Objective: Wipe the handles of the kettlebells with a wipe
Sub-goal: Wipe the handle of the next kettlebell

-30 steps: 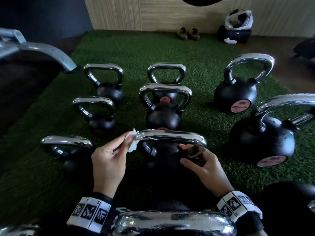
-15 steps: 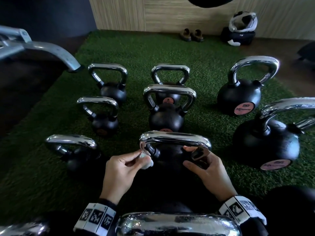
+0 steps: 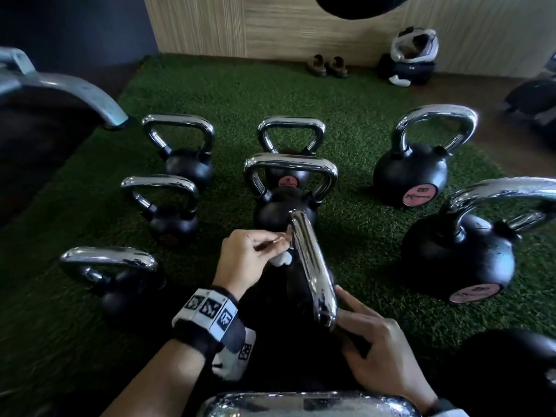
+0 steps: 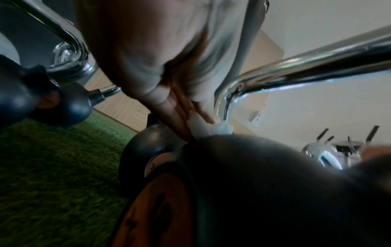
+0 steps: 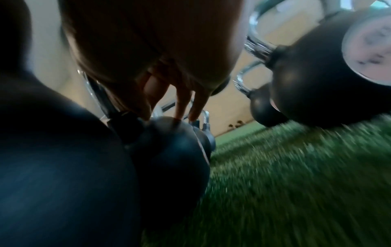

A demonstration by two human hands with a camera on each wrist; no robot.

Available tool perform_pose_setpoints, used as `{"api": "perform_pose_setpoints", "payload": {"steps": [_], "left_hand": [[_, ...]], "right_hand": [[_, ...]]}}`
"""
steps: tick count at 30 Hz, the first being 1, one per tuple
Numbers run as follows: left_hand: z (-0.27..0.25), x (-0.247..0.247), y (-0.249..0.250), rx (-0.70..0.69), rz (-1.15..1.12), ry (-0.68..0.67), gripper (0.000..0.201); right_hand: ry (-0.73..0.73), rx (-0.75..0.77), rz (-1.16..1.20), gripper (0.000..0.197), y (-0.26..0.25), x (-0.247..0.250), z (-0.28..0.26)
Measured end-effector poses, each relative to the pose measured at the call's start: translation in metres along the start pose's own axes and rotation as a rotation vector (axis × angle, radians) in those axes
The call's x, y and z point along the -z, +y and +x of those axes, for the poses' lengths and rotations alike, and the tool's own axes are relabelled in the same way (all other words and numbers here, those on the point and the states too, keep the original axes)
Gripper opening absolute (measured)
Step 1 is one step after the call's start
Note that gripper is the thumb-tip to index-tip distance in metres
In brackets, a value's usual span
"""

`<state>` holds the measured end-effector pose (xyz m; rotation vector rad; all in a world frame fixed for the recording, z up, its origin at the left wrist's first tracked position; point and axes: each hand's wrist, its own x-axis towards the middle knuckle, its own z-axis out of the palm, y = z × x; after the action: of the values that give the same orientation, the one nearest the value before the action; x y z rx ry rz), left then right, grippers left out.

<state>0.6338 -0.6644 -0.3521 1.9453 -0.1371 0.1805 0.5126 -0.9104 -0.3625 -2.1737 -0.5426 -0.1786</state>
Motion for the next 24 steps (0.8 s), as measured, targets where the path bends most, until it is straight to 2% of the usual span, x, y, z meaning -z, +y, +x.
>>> {"api": "perform_pose_setpoints", "payload": {"steps": [2,4,6,8,11,13,17,21,24], "left_hand": [[0.007,0.003,0.002,0.041,-0.075,-0.078,0.017],[0.005,0.007,0.003,0.094,-0.195,-0.138,0.019],[0.001,0.008,0.0,0.086,-0.226,-0.127,0.029],[-0.002,0.005,-0.003,0.102,-0.215,-0.097,0.036],[-0.003,0.001,-0.003,0.149,-0.22,-0.085,0.034],[-0.002,0.001,0.002,0.111,-0.192,-0.055,0.031],[0.002,0.002,0.019,0.054,-0.28,0.048,0.028],[0.006,0.003,0.027,0.069,-0.345,0.035,0.026],[0.008,0.008,0.039,-0.02,-0.401,0.059,0.029]], "right_hand": [[0.055,0.016,-0.026,0.067,0.002,0.002,0.009],[0.184,0.005,0.004,0.049,0.008,0.003,0.023],[0.238,-0.027,0.032,0.033,0.011,-0.001,0.041],[0.152,-0.077,0.028,0.043,0.018,-0.008,0.055],[-0.057,-0.155,0.049,0.06,0.038,-0.024,0.066],[-0.124,-0.216,0.095,0.066,0.045,-0.03,0.066],[-0.137,-0.252,0.158,0.061,0.043,-0.033,0.065],[-0.098,-0.26,0.159,0.066,0.042,-0.035,0.064],[-0.095,-0.259,0.15,0.06,0.038,-0.034,0.062]]}}
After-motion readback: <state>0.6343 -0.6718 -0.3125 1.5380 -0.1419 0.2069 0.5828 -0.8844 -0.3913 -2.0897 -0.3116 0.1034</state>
